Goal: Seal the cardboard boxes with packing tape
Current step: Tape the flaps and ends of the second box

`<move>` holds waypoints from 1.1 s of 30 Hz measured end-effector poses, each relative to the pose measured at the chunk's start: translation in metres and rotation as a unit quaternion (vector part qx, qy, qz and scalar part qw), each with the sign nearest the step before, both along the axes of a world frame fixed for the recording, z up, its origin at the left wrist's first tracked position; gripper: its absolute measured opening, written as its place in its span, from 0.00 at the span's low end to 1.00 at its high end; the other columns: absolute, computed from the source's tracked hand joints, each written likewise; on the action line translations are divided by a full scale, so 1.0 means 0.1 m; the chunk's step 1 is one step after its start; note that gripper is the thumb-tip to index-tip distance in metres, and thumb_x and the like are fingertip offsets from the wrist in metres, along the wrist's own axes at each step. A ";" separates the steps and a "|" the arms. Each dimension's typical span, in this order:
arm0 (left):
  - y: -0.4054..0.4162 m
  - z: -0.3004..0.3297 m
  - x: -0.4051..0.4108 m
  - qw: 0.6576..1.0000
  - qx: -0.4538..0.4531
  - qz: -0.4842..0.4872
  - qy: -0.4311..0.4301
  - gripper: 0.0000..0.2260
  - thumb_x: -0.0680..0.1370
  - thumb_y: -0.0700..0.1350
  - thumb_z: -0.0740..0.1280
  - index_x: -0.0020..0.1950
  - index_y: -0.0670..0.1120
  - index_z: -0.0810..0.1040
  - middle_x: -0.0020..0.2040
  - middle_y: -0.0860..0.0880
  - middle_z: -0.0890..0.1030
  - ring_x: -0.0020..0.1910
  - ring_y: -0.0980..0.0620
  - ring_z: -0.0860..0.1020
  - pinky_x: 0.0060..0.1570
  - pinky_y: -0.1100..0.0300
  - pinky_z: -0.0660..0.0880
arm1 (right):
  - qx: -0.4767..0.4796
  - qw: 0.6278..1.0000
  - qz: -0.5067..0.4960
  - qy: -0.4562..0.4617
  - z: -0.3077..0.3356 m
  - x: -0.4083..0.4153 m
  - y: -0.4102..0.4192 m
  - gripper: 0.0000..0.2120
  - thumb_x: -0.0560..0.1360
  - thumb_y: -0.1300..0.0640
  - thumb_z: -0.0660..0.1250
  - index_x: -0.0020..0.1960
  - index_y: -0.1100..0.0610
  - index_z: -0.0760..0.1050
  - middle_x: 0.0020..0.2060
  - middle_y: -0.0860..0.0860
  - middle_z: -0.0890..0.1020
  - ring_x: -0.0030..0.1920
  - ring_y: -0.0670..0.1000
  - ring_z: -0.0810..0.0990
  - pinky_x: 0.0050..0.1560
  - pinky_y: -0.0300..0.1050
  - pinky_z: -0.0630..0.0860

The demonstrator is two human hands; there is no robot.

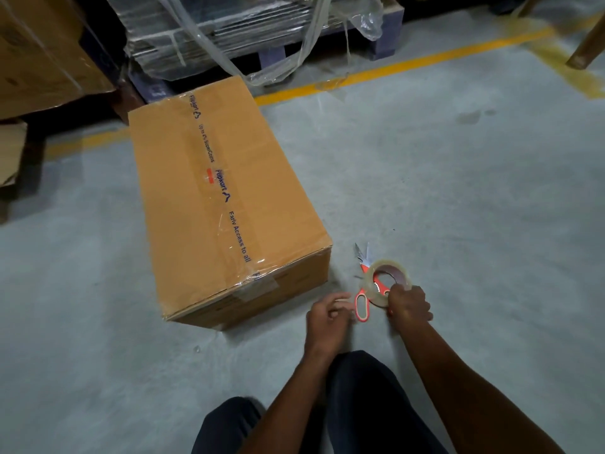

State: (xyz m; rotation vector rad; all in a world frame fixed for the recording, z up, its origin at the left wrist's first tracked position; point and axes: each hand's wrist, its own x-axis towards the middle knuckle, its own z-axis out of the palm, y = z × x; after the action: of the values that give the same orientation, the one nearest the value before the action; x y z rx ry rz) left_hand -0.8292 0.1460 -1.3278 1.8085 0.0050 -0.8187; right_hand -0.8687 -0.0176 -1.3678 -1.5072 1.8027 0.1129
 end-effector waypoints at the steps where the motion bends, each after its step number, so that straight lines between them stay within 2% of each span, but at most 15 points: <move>1: 0.17 0.04 -0.03 0.998 -0.009 0.058 -0.007 0.11 0.78 0.34 0.68 0.49 0.47 0.86 0.44 0.53 0.87 0.47 0.53 0.85 0.51 0.52 0.82 | -0.005 1.000 -0.009 -0.002 0.03 0.01 0.02 0.25 0.80 0.47 0.63 0.70 0.61 0.69 0.67 0.66 0.71 0.68 0.66 0.68 0.70 0.58 0.66; 4: 0.74 0.12 -0.03 0.957 -0.013 0.286 -0.034 0.14 0.80 0.32 0.64 0.42 0.46 0.83 0.42 0.46 0.86 0.45 0.44 0.83 0.42 0.54 0.79 | -0.085 0.993 -0.006 -0.081 0.27 0.19 0.17 0.23 0.81 0.47 0.62 0.72 0.59 0.70 0.67 0.66 0.72 0.68 0.67 0.68 0.70 0.61 0.66; 5: 0.90 0.17 0.01 0.925 -0.017 0.376 -0.047 0.14 0.81 0.32 0.62 0.42 0.47 0.81 0.42 0.46 0.85 0.44 0.42 0.81 0.39 0.55 0.78 | -0.100 0.987 0.007 -0.129 0.40 0.31 0.25 0.22 0.83 0.46 0.60 0.70 0.59 0.73 0.66 0.64 0.75 0.67 0.66 0.70 0.70 0.58 0.66; 7: 1.18 0.31 0.16 0.840 -0.028 0.537 -0.073 0.11 0.81 0.37 0.60 0.43 0.49 0.76 0.44 0.46 0.82 0.46 0.41 0.79 0.39 0.55 0.74 | -0.075 0.967 0.030 -0.243 0.72 0.56 0.50 0.28 0.82 0.35 0.54 0.68 0.55 0.76 0.64 0.58 0.78 0.67 0.61 0.73 0.70 0.57 0.65; 9: 1.37 0.48 0.39 0.787 -0.049 0.609 -0.084 0.06 0.80 0.47 0.59 0.49 0.50 0.75 0.52 0.46 0.80 0.54 0.42 0.78 0.46 0.52 0.75 | -0.006 0.940 0.058 -0.336 1.05 0.78 0.74 0.38 0.74 0.22 0.51 0.68 0.47 0.77 0.65 0.53 0.79 0.67 0.57 0.75 0.70 0.59 0.69; 11: 1.54 0.61 0.65 0.805 -0.098 0.579 -0.079 0.16 0.79 0.58 0.62 0.62 0.53 0.76 0.64 0.50 0.78 0.65 0.46 0.75 0.59 0.47 0.75 | 0.055 0.914 0.075 -0.396 1.24 0.95 0.97 0.35 0.70 0.22 0.61 0.66 0.45 0.77 0.61 0.48 0.81 0.62 0.51 0.79 0.61 0.52 0.76; 13: 1.60 0.72 0.85 0.861 -0.104 0.489 -0.095 0.27 0.75 0.66 0.67 0.71 0.56 0.74 0.70 0.54 0.76 0.69 0.49 0.74 0.67 0.44 0.73 | 0.066 0.899 0.042 -0.432 1.28 1.03 1.13 0.28 0.70 0.37 0.76 0.65 0.47 0.77 0.57 0.45 0.83 0.56 0.47 0.82 0.51 0.42 0.79; 15: 1.55 0.79 0.97 0.896 -0.069 0.422 -0.117 0.29 0.77 0.60 0.71 0.76 0.57 0.71 0.72 0.54 0.75 0.69 0.50 0.74 0.67 0.51 0.74 | 0.072 0.893 -0.016 -0.445 1.25 1.09 1.19 0.27 0.67 0.48 0.82 0.64 0.47 0.77 0.54 0.46 0.85 0.54 0.48 0.83 0.52 0.48 0.82; 18: 1.61 0.82 1.11 0.900 -0.046 0.410 -0.139 0.28 0.80 0.48 0.72 0.79 0.54 0.68 0.71 0.53 0.74 0.65 0.52 0.75 0.54 0.68 0.73 | 0.131 0.887 -0.038 -0.442 1.23 1.21 1.27 0.30 0.67 0.52 0.82 0.66 0.45 0.75 0.56 0.46 0.83 0.57 0.51 0.82 0.53 0.59 0.83; 20: 1.73 0.78 1.28 0.908 -0.033 0.392 -0.146 0.29 0.80 0.47 0.72 0.79 0.53 0.66 0.69 0.53 0.74 0.64 0.53 0.75 0.52 0.72 0.73 | 0.149 0.887 -0.024 -0.436 1.24 1.32 1.33 0.33 0.68 0.52 0.82 0.69 0.46 0.73 0.59 0.48 0.82 0.59 0.52 0.81 0.51 0.60 0.84; 24: 1.87 0.76 1.65 0.924 -0.012 0.370 -0.095 0.31 0.80 0.48 0.73 0.80 0.51 0.63 0.74 0.50 0.73 0.69 0.50 0.74 0.69 0.55 0.72 | 0.153 0.887 -0.004 -0.436 1.29 1.56 1.43 0.34 0.69 0.51 0.81 0.72 0.47 0.71 0.63 0.50 0.79 0.62 0.54 0.80 0.50 0.62 0.84; 26: 1.89 0.76 1.73 0.923 -0.019 0.375 -0.080 0.29 0.79 0.46 0.74 0.78 0.49 0.68 0.71 0.48 0.76 0.68 0.49 0.76 0.69 0.53 0.73 | 0.159 0.887 -0.008 -0.433 1.30 1.64 1.42 0.35 0.67 0.50 0.81 0.71 0.47 0.72 0.63 0.51 0.81 0.62 0.55 0.81 0.51 0.61 0.84; 28: 1.89 0.78 1.77 0.920 -0.034 0.382 -0.081 0.26 0.78 0.43 0.74 0.75 0.48 0.72 0.67 0.49 0.79 0.63 0.56 0.79 0.63 0.62 0.76 | 0.185 0.880 -0.029 -0.437 1.28 1.69 1.42 0.33 0.68 0.52 0.81 0.70 0.49 0.74 0.62 0.52 0.83 0.62 0.57 0.82 0.53 0.64 0.83; 30: 1.88 0.83 1.76 0.922 -0.040 0.376 -0.079 0.25 0.79 0.41 0.73 0.75 0.47 0.72 0.67 0.51 0.79 0.58 0.70 0.78 0.56 0.74 0.74 | 0.214 0.866 -0.071 -0.447 1.25 1.72 1.43 0.28 0.72 0.59 0.77 0.70 0.53 0.74 0.62 0.55 0.83 0.62 0.60 0.82 0.52 0.68 0.82; 33: 1.89 0.89 1.76 0.924 -0.043 0.374 -0.070 0.26 0.79 0.41 0.72 0.76 0.49 0.70 0.67 0.55 0.77 0.57 0.75 0.76 0.54 0.77 0.73 | 0.238 0.859 -0.084 -0.444 1.25 1.73 1.42 0.25 0.75 0.64 0.73 0.71 0.57 0.74 0.61 0.56 0.84 0.60 0.62 0.82 0.48 0.62 0.84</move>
State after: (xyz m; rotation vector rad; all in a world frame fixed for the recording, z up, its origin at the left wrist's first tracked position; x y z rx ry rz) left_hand -0.6535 0.3348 -1.2386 1.5903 0.5275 -0.1384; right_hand -0.6953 0.1246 -1.2430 -0.8113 1.0257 -0.1903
